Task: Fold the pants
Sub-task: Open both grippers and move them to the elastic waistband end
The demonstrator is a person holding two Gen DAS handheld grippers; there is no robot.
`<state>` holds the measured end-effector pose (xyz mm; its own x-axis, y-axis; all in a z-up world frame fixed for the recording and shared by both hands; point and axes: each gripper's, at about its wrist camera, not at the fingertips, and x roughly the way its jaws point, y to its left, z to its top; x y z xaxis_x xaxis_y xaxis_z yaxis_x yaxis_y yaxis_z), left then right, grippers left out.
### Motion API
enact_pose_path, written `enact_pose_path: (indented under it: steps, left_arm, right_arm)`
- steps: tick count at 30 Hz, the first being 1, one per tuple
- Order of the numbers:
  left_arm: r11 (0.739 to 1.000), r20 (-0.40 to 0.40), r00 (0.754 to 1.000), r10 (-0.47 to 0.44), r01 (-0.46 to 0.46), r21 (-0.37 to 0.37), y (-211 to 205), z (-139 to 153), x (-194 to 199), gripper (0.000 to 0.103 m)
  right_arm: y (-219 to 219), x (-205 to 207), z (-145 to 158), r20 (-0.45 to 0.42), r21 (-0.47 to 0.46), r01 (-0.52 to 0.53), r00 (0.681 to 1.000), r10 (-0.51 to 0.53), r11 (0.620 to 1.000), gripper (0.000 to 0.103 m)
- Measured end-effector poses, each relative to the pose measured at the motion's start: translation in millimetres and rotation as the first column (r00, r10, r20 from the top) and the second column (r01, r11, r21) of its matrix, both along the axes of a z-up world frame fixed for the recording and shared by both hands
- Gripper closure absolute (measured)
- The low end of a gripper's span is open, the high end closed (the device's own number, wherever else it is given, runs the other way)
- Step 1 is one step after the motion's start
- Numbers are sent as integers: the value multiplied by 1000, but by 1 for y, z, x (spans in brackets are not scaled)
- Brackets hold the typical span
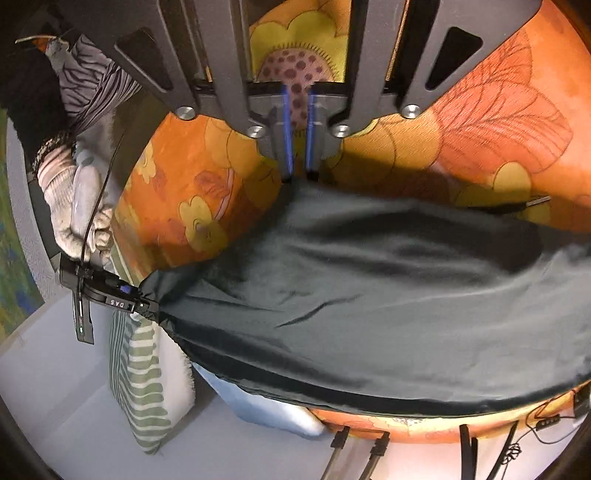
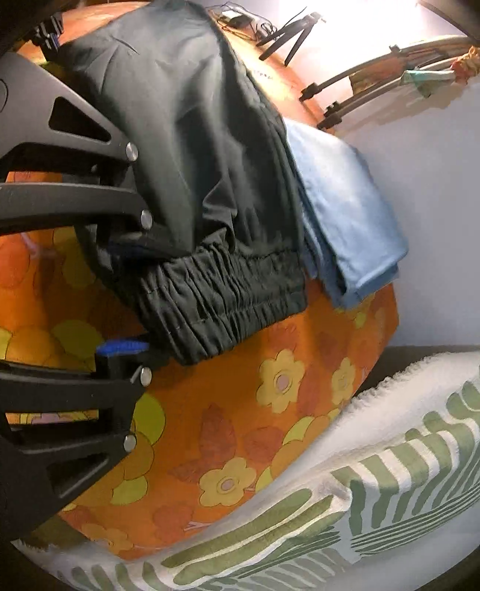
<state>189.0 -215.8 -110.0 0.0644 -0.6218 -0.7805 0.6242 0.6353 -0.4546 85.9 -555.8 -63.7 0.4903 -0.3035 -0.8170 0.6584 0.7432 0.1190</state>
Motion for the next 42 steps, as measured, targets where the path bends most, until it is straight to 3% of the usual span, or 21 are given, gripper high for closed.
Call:
enact_pose_path:
  steps: [3, 9, 12, 15, 21, 26, 30, 33, 36, 42]
  left_arm:
    - [1000, 21, 1000, 17, -16, -21, 15, 11, -1, 91]
    - [993, 79, 991, 105, -101, -56, 43, 29, 13, 91]
    - [986, 98, 983, 158, -153, -59, 51, 33, 23, 91]
    - [978, 108, 973, 205, -201, -47, 56, 33, 35, 91]
    - [964, 144, 953, 266, -266, -24, 67, 33, 51, 91]
    - [940, 171, 925, 338, -340, -21, 97, 34, 71, 83]
    - [904, 157, 892, 425, -428, -17, 133, 30, 96, 77]
    - [865, 187, 850, 493, -502, -2, 166, 34, 121, 67]
    - [796, 192, 779, 597, -606, -17, 220, 38, 154, 58]
    - [681, 206, 666, 717, -732, -2, 316, 24, 198, 58]
  right_arm:
    - [-7, -9, 11, 23, -18, 29, 999, -29, 999, 46]
    - [10, -15, 60, 90, -206, 57, 995, -39, 977, 43]
    - [23, -7, 77, 154, -201, -5, 987, 37, 980, 43]
    - [46, 17, 81, 158, -200, -116, 976, 149, 973, 43]
    - [107, 69, 74, 142, -182, -339, 920, 366, 923, 43]
    - [162, 89, 69, 144, -159, -519, 829, 540, 840, 43]
    - [201, 94, 54, 97, -143, -617, 769, 632, 774, 43]
    - [225, 96, 45, 69, -124, -668, 732, 678, 734, 43]
    - [255, 107, 49, 53, -147, -717, 682, 730, 681, 43]
    - [321, 154, 72, 39, -205, -814, 548, 836, 543, 43]
